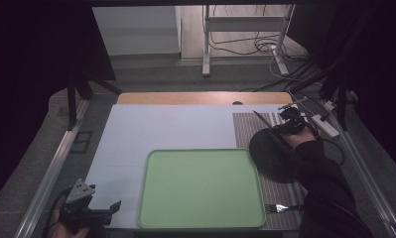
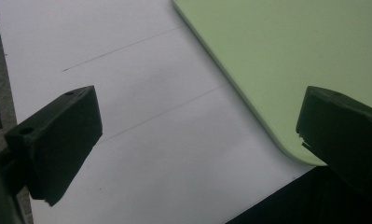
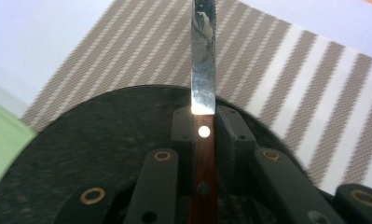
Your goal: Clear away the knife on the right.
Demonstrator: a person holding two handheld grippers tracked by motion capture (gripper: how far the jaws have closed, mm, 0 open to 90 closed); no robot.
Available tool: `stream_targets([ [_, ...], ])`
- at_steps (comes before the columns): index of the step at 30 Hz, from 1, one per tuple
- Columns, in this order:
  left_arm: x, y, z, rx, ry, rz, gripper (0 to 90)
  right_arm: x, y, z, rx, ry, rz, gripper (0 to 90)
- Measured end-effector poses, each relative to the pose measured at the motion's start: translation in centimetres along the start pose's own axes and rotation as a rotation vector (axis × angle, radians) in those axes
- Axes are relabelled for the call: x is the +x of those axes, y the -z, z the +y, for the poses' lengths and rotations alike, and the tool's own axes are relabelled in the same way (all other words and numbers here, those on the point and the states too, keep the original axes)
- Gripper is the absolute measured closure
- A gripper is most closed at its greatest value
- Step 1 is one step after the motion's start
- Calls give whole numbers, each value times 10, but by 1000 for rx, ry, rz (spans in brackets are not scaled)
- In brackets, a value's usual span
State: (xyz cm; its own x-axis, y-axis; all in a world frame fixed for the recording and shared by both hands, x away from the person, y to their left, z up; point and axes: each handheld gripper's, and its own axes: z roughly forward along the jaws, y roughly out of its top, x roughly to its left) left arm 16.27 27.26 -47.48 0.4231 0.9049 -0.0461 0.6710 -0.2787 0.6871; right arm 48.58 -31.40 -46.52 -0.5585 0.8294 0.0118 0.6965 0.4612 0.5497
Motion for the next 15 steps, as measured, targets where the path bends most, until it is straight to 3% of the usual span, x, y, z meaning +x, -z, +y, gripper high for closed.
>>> stream_targets([
  [15, 0, 0, 0, 1, -2, 3, 7, 55, 11, -15, -2, 48, 51, 777],
])
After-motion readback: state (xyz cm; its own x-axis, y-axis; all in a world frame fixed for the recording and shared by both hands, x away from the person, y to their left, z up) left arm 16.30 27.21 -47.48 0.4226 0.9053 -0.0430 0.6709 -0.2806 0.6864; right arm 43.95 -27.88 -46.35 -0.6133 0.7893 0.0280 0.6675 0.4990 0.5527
